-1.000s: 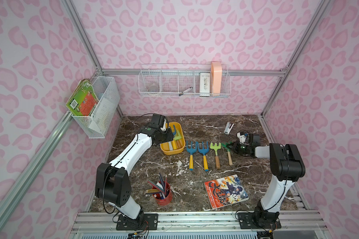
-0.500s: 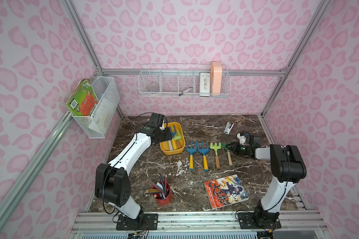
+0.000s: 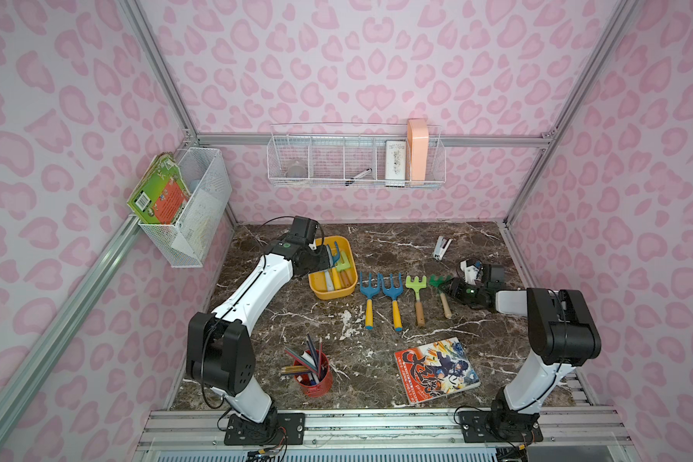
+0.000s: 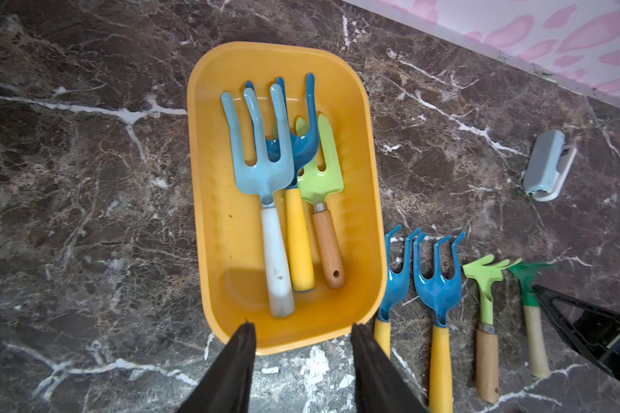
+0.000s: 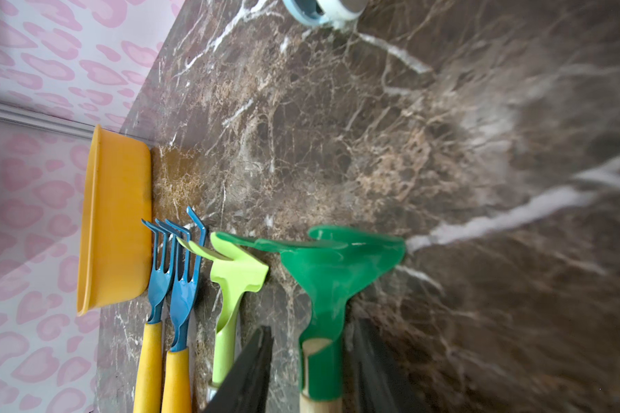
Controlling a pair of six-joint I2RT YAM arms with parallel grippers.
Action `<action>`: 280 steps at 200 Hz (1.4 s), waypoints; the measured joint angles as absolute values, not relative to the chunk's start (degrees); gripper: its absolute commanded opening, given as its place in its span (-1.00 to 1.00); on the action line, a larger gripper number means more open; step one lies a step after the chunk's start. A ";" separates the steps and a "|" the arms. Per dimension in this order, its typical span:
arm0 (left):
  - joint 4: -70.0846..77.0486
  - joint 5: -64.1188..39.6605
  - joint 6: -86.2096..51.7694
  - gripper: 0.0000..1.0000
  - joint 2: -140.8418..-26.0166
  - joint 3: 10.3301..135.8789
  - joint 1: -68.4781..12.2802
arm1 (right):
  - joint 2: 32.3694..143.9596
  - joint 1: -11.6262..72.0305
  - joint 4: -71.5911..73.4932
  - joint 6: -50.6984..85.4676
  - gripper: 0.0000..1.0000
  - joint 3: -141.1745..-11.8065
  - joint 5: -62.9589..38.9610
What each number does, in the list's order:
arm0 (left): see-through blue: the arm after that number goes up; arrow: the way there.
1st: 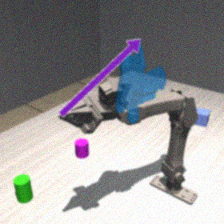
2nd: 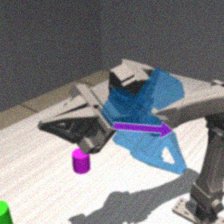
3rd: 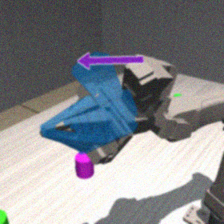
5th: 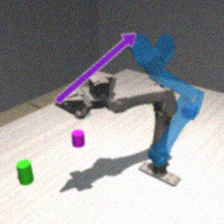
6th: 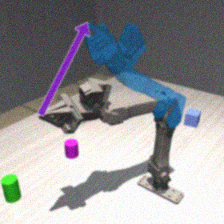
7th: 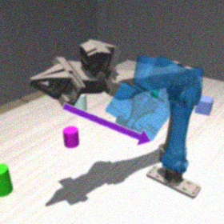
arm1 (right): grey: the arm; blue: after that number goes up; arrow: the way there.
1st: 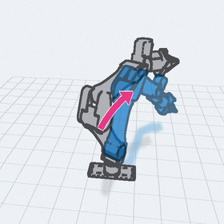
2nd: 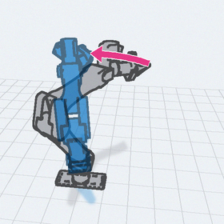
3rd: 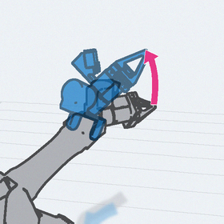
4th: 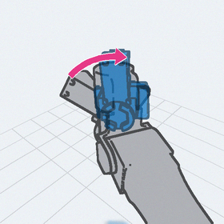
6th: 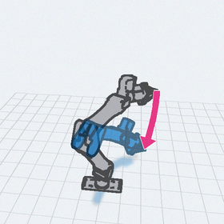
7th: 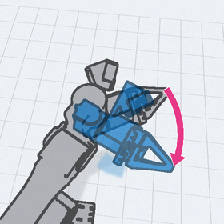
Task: Take the hand rake out of the storage box
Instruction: Place the rake at the center of the board, then pick up the rake from the storage box.
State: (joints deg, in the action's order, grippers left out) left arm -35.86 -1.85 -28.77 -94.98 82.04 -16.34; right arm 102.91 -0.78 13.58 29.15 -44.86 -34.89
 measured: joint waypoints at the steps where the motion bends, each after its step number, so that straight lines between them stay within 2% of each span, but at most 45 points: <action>1: -35.88 -1.80 -28.77 -0.03 -95.04 82.08 -16.34 | 102.85 -0.73 13.50 29.12 -0.17 -44.86 -34.79; 71: -38.28 1.61 -28.34 -0.03 -103.02 87.81 -16.29 | 99.26 1.54 7.94 28.27 -0.17 -44.31 -28.77; 280: -37.89 2.44 -28.29 -0.04 -108.51 88.05 -16.03 | 98.61 2.55 8.49 28.95 -0.20 -43.29 -29.58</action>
